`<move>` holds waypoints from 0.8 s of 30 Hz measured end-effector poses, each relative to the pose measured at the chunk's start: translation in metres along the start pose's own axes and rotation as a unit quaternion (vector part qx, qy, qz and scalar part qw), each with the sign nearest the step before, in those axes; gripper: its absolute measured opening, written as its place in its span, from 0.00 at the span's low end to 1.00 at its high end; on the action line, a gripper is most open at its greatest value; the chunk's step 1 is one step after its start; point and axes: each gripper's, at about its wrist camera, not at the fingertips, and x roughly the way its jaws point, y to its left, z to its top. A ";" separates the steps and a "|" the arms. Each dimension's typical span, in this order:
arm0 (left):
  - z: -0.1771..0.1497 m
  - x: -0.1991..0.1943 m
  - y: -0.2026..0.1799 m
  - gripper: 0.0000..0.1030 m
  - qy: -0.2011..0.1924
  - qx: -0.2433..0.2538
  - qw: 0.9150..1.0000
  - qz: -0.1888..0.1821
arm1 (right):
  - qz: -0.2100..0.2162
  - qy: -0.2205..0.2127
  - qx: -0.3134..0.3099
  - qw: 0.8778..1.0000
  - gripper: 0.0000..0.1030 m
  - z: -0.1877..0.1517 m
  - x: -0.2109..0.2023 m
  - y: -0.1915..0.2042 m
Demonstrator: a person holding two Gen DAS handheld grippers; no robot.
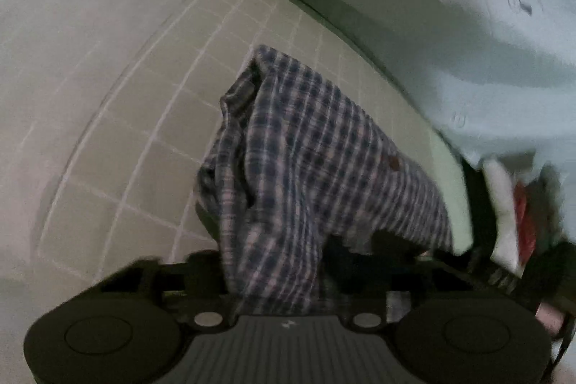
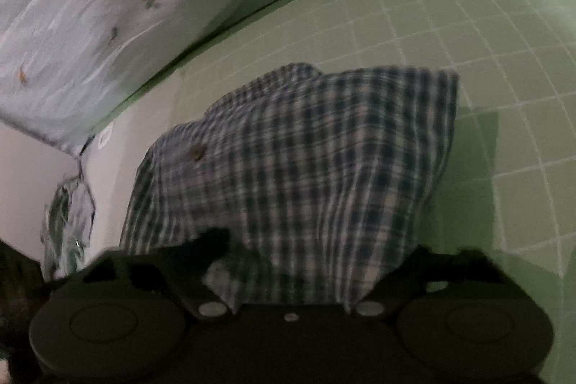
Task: Fold clothes
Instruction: 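Carry the folded shirt with both grippers toward the clothes stack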
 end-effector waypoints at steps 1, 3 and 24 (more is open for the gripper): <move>-0.003 -0.003 -0.004 0.28 -0.002 0.011 1.000 0.004 | 0.001 -0.004 -0.012 1.000 0.54 -0.006 -0.004 0.005; -0.009 -0.011 -0.013 0.25 -0.004 0.031 0.999 0.011 | 0.010 -0.015 -0.010 1.000 0.42 -0.017 -0.016 0.009; -0.104 -0.043 -0.076 0.23 0.067 0.138 0.986 -0.072 | -0.104 -0.088 0.059 0.989 0.36 -0.141 -0.139 0.007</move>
